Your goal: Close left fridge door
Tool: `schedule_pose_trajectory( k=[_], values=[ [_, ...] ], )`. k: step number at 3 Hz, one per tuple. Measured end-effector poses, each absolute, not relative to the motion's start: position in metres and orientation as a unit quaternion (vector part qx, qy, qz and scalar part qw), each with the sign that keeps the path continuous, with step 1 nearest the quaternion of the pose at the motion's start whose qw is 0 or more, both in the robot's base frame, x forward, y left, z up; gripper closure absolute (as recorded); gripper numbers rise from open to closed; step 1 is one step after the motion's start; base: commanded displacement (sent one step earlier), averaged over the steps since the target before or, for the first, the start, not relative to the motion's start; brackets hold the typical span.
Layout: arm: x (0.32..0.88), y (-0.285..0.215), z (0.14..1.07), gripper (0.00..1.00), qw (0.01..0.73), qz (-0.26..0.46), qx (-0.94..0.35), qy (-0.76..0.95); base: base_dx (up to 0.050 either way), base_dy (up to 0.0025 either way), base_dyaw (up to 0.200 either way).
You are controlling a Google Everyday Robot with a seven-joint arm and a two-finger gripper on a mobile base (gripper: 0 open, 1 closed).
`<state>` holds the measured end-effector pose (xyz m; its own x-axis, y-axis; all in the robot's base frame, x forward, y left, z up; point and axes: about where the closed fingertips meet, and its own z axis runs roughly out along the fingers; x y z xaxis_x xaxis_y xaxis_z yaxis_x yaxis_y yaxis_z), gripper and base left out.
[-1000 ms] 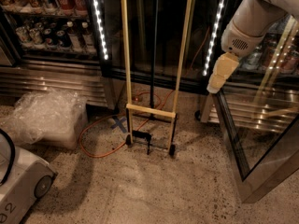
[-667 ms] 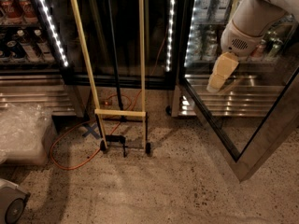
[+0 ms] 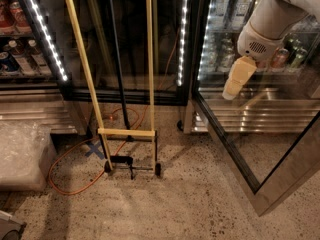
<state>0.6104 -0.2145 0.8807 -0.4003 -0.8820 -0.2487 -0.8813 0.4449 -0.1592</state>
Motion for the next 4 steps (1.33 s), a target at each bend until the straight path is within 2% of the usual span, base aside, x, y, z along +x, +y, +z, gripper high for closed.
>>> schedule_pose_trajectory(
  k=[1, 3, 4],
  values=[
    [0.6104, -0.2145, 0.8807, 0.00, 0.149, -0.001, -0.527, 0.837, 0.030, -0.00250, -0.159],
    [0.6104, -0.2145, 0.8807, 0.00, 0.149, -0.001, -0.527, 0.837, 0.050, 0.00004, -0.001],
    [0.6104, -0.2145, 0.8807, 0.00, 0.149, -0.001, -0.527, 0.837, 0.000, 0.00000, 0.000]
  ],
)
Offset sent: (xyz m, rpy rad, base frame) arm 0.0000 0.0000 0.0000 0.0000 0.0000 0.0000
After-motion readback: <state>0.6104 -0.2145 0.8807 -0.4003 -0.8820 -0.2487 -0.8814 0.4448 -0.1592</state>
